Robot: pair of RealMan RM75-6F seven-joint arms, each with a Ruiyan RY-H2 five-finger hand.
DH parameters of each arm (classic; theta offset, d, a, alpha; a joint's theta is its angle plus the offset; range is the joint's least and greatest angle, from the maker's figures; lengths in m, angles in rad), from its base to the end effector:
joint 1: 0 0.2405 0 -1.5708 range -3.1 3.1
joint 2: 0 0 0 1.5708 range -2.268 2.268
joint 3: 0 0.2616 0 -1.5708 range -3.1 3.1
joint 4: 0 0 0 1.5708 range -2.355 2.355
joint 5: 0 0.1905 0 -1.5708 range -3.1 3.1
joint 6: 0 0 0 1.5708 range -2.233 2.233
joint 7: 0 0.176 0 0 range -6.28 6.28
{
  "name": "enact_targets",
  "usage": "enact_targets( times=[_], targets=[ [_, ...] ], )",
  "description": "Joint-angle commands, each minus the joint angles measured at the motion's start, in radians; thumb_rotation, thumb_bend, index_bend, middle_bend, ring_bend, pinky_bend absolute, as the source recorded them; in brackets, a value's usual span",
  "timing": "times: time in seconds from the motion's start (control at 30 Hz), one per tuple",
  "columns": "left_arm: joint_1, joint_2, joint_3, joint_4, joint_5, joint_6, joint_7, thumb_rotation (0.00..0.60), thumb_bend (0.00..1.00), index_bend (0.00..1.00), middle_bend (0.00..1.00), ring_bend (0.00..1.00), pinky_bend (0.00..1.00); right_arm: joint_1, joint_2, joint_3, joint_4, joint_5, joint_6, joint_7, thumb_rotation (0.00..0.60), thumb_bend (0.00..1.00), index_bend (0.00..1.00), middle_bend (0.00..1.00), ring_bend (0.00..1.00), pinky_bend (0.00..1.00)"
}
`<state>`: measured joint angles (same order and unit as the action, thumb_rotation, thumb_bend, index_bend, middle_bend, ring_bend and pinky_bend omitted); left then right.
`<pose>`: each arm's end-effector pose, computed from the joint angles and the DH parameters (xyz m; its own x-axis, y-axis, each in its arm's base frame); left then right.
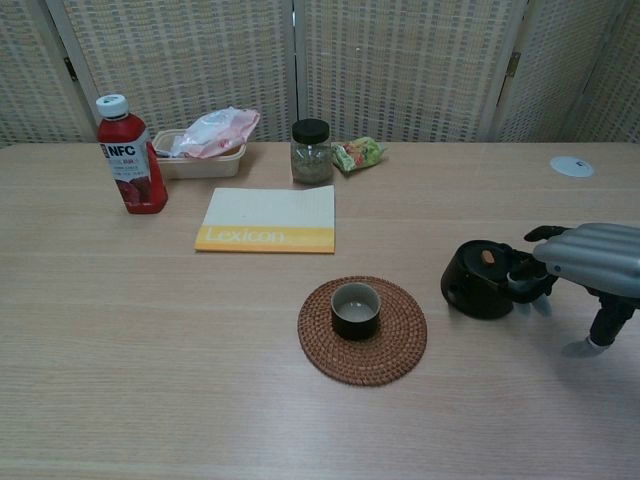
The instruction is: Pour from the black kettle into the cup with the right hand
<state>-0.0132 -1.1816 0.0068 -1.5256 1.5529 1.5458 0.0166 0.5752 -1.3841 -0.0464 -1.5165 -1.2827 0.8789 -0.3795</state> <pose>-0.3250 0.1789 0.1632 0.4356 0.0263 0.8997 0.9000 0.0052 -0.4359 -0.2456 -0.2973 -0.0014 0.6742 -0.4035 0.6186 -0.7348 -0.4506 0.5069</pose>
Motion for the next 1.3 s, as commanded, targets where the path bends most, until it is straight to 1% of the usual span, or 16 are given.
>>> enact_targets(
  times=[0.03,0.17,0.27,0.33,0.37,0.63,0.73,0.83,0.9,1.17,1.2,1.27,1.3],
  targets=[
    [0.000,-0.001,0.000,0.002,0.000,-0.001,-0.001,0.600,0.25,0.09,0.03,0.10,0.01,-0.001,-0.003,-0.001,0.005,0.004,-0.004,-0.001,0.600,0.10,0.46,0.50,0.37,0.00],
    [0.000,-0.001,0.000,0.003,-0.001,-0.001,-0.002,0.600,0.25,0.09,0.03,0.10,0.01,0.001,-0.009,0.000,0.015,0.010,-0.013,-0.003,0.600,0.10,0.48,0.52,0.40,0.00],
    [0.001,-0.002,0.000,0.005,-0.002,-0.002,-0.003,0.600,0.25,0.09,0.03,0.10,0.01,0.006,-0.018,0.005,0.026,0.015,-0.022,-0.001,0.600,0.10,0.52,0.56,0.48,0.00],
    [0.001,-0.002,0.000,0.005,-0.003,-0.003,-0.002,0.600,0.25,0.09,0.03,0.10,0.01,0.010,-0.023,0.011,0.032,0.022,-0.030,0.002,0.600,0.10,0.55,0.61,0.57,0.00],
    [0.001,-0.002,0.000,0.005,-0.004,-0.003,-0.002,0.600,0.25,0.09,0.03,0.10,0.01,0.013,-0.026,0.015,0.038,0.025,-0.034,0.006,0.600,0.10,0.57,0.62,0.59,0.00],
    [0.003,0.002,-0.001,0.004,-0.009,-0.003,-0.003,0.600,0.25,0.09,0.03,0.10,0.01,0.037,-0.036,0.039,0.054,0.026,-0.056,0.027,0.600,0.10,0.73,0.76,0.71,0.00],
    [0.004,0.002,-0.001,0.004,-0.010,-0.004,-0.004,0.600,0.25,0.09,0.03,0.10,0.01,0.045,-0.039,0.048,0.061,0.026,-0.062,0.043,0.600,0.09,0.79,0.81,0.75,0.00],
    [0.003,0.002,0.000,0.005,-0.011,-0.006,-0.005,0.600,0.25,0.09,0.03,0.10,0.01,0.054,-0.043,0.057,0.070,0.026,-0.075,0.066,0.600,0.03,0.83,0.86,0.78,0.00],
    [0.003,0.002,0.000,0.005,-0.011,-0.008,-0.006,0.600,0.25,0.09,0.03,0.10,0.01,0.061,-0.048,0.063,0.080,0.024,-0.082,0.084,0.600,0.01,0.85,0.87,0.80,0.00],
    [0.001,0.003,0.000,0.000,-0.014,-0.014,-0.002,0.600,0.25,0.09,0.03,0.10,0.01,0.086,-0.055,0.094,0.102,0.020,-0.106,0.161,0.600,0.00,0.89,0.90,0.84,0.02],
    [0.001,0.004,0.000,-0.001,-0.014,-0.015,-0.002,0.600,0.25,0.09,0.03,0.10,0.01,0.089,-0.053,0.097,0.101,0.018,-0.109,0.172,0.597,0.00,0.89,0.91,0.85,0.02],
    [0.000,0.004,-0.001,-0.003,-0.013,-0.016,-0.001,0.600,0.25,0.09,0.03,0.10,0.01,0.094,-0.047,0.102,0.099,0.012,-0.111,0.188,0.562,0.00,0.90,0.91,0.85,0.02],
    [-0.001,0.004,-0.001,-0.004,-0.013,-0.016,0.000,0.600,0.25,0.09,0.03,0.10,0.01,0.096,-0.045,0.104,0.099,0.010,-0.112,0.193,0.524,0.00,0.90,0.91,0.85,0.02]
  ],
)
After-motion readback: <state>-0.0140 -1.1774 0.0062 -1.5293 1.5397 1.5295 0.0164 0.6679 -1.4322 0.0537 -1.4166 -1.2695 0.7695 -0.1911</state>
